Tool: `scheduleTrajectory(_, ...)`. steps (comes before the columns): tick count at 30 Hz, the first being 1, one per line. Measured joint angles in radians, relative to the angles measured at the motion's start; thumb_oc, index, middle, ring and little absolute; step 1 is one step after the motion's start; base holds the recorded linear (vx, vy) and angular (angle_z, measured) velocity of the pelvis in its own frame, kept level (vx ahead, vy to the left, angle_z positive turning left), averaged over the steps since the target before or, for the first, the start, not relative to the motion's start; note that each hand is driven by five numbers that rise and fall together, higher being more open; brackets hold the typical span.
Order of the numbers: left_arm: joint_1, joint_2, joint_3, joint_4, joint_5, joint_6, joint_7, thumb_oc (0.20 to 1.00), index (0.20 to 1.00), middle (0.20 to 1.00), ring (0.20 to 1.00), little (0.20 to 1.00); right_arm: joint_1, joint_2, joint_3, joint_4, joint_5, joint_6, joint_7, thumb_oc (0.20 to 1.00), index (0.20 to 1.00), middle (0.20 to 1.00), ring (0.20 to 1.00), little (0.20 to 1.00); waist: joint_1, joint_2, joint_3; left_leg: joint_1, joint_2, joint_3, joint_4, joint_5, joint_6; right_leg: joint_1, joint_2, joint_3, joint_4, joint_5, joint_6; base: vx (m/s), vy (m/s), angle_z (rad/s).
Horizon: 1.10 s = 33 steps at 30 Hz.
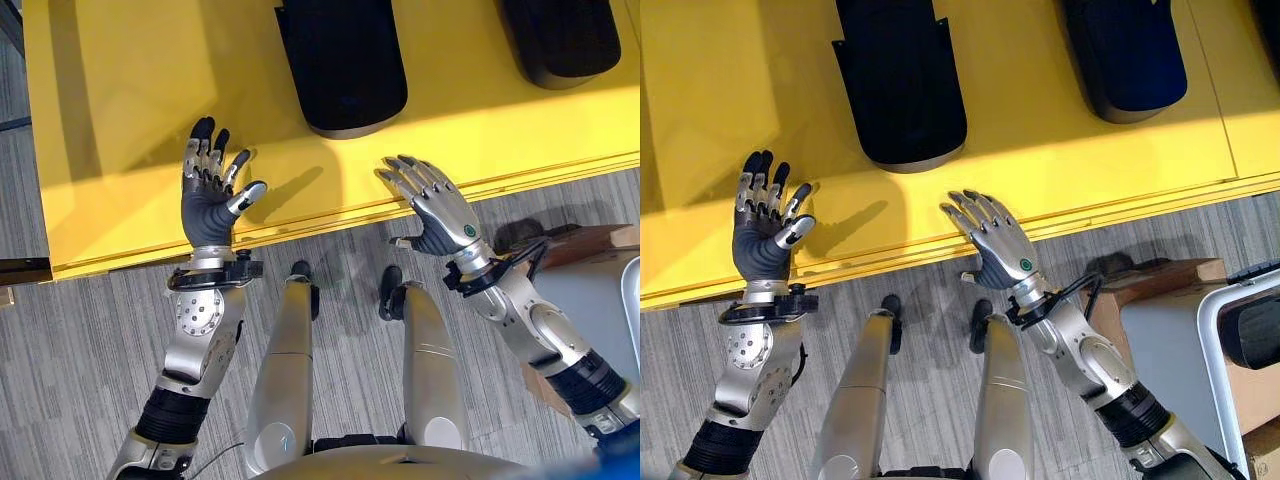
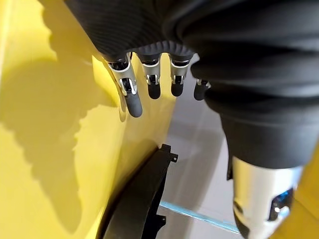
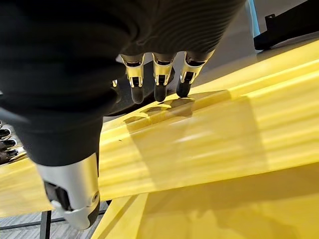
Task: Move parts from the plastic box to the shelf.
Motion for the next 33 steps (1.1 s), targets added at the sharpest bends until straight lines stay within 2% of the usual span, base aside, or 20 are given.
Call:
scheduleTrajectory(17, -0.016, -0.002, -0.003, 0.032, -0.001, -0.002, 0.012, 1.000, 1.000, 1.000, 1.000, 1.000, -0.133, 0.051, 0.085, 0.098, -0.026, 0.021, 0.002, 1.000, 1.000, 1.000, 1.000, 1.000, 0.004, 0.005, -0.002, 0.014, 0.000, 0.003, -0.012, 0.006, -0.005, 0.007, 0.000, 0.000, 0.000, 0.003, -0.005, 0.00, 0.000, 0.00)
scheduleTrajectory(33, -0.014, -0.031, -0.004, 0.053, -0.003, -0.003, 0.012, 1.000, 1.000, 1.000, 1.000, 1.000, -0.209, 0.101, 0.109, 0.182, -0.015, 0.039, -0.018, 1.000, 1.000, 1.000, 1.000, 1.000, 0.013, 0.019, -0.009, 0.018, 0.000, -0.005, -0.020, 0.011, -0.010, 0.011, 0.000, -0.004, 0.000, 0.004, -0.008, 0.00, 0.000, 0.00)
